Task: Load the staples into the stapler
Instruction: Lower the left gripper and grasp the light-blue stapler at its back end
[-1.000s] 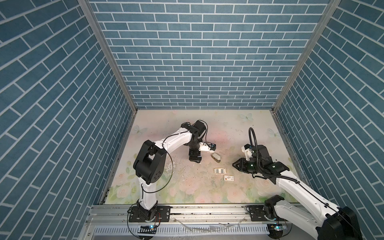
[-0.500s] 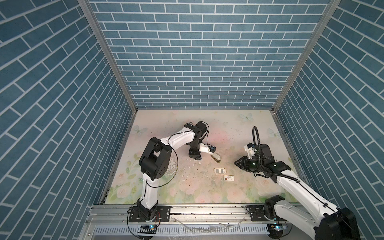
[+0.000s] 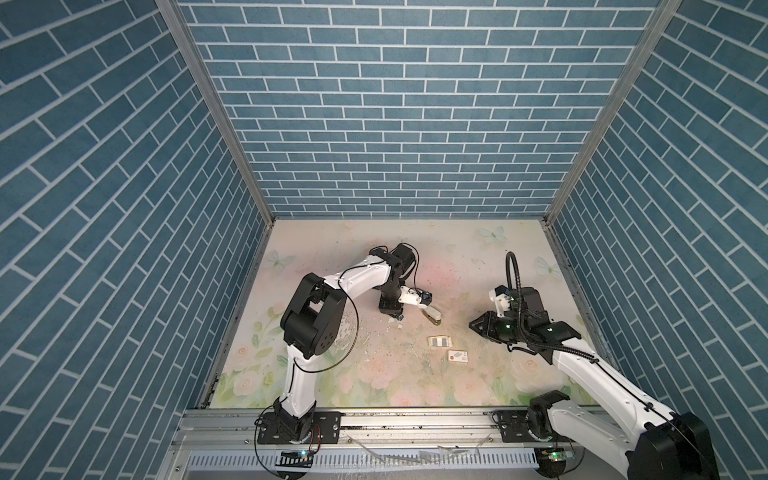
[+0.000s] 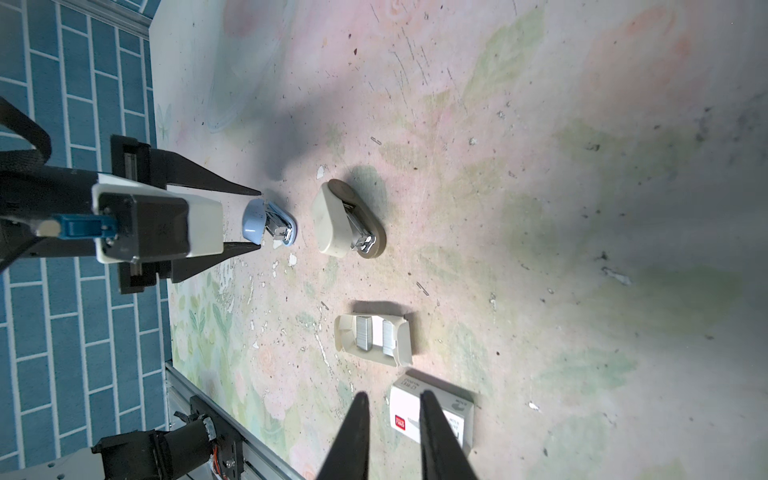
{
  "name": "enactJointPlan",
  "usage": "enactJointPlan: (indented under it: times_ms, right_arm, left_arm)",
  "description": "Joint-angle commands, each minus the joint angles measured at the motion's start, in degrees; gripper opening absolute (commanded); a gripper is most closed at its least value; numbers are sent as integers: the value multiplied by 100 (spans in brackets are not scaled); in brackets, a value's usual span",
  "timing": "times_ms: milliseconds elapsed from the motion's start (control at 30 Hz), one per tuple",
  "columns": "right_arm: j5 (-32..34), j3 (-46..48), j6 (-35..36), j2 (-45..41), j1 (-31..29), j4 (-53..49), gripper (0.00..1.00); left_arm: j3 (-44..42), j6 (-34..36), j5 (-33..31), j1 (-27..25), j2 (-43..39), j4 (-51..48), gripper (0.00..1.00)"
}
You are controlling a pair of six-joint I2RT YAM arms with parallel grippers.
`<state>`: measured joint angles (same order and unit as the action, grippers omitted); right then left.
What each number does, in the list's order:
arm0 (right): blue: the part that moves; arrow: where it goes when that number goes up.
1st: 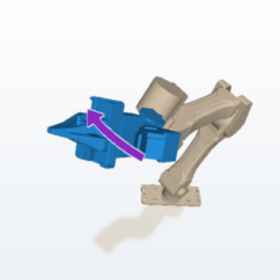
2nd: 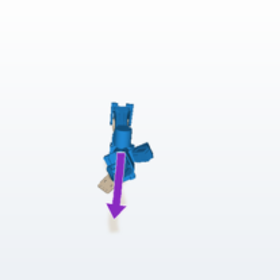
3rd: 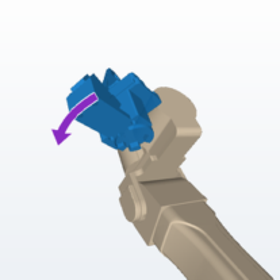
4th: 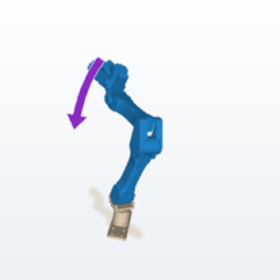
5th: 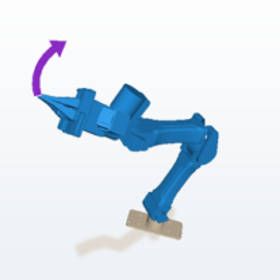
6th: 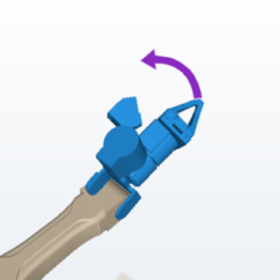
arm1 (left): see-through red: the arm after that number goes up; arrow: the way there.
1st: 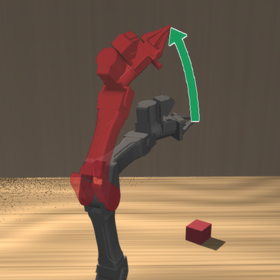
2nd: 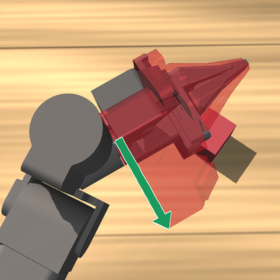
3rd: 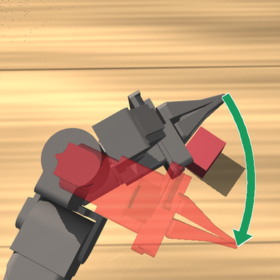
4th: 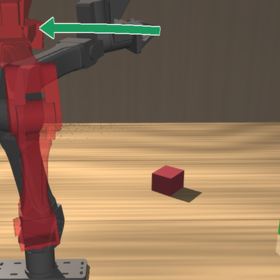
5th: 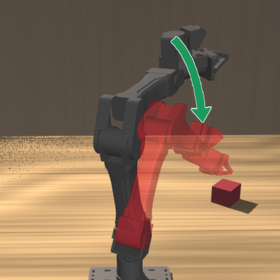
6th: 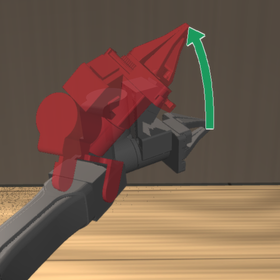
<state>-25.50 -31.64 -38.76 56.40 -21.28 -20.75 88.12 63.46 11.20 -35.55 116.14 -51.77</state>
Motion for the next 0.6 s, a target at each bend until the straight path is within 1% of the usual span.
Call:
enactJointPlan:
  times_ms: [0,267,433,500,567]
  right_arm:
    - [-87,-17,-106,44,27,96,23]
    - [-113,-18,-114,104,36,150,22]
    - [-121,-18,-113,108,42,174,22]
    - [-122,-18,-114,110,45,181,22]
    - [-122,-9,-114,117,45,182,21]
  left_arm:
    - [-75,-11,92,-37,6,-184,49]
    - [-93,-65,110,-101,19,-189,48]
    - [-115,-79,85,-112,36,-179,42]
    - [-136,-95,71,-110,32,-159,37]
    - [-150,-104,54,-116,32,-132,37]
